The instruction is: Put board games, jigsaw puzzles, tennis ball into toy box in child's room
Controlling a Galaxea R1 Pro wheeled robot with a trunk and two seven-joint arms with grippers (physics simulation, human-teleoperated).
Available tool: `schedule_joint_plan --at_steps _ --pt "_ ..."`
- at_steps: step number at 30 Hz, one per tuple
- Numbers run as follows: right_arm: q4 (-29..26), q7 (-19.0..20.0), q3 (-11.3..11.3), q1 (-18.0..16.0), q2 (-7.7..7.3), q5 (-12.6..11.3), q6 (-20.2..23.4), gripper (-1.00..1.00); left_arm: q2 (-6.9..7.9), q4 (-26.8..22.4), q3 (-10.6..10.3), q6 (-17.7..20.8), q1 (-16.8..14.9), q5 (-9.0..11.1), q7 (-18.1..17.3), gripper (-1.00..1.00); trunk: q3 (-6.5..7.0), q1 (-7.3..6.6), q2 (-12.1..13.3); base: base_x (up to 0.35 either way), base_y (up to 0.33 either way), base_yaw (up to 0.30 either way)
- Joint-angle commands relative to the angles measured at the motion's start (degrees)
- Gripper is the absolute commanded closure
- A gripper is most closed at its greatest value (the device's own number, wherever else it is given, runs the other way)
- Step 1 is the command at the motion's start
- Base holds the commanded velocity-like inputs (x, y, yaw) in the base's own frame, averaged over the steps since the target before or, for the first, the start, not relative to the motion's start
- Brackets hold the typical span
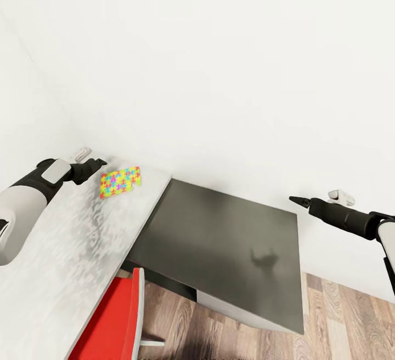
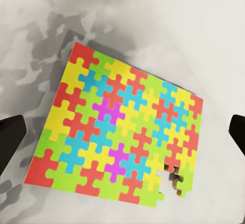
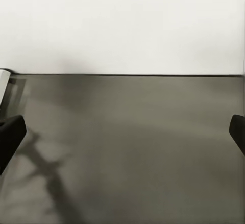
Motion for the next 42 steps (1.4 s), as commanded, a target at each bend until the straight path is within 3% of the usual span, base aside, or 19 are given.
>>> schedule_joint_plan --at_steps 1,42 --pt "0.0 -0.1 0.0 -0.1 -0.01 -0.1 0.3 -1.0 0.04 -0.1 -0.4 0.2 0.0 0.6 0.5 -1.0 -0.19 0.03 -0.1 0.0 0.0 0.0" --pt "0.0 0.0 -0.1 -0.1 -0.35 -0.1 0.3 -1.0 0.2 -0.2 -0.3 0.0 0.3 0.5 -1.4 -1.0 -4.03 0.03 -0.1 0.0 0.0 0.0"
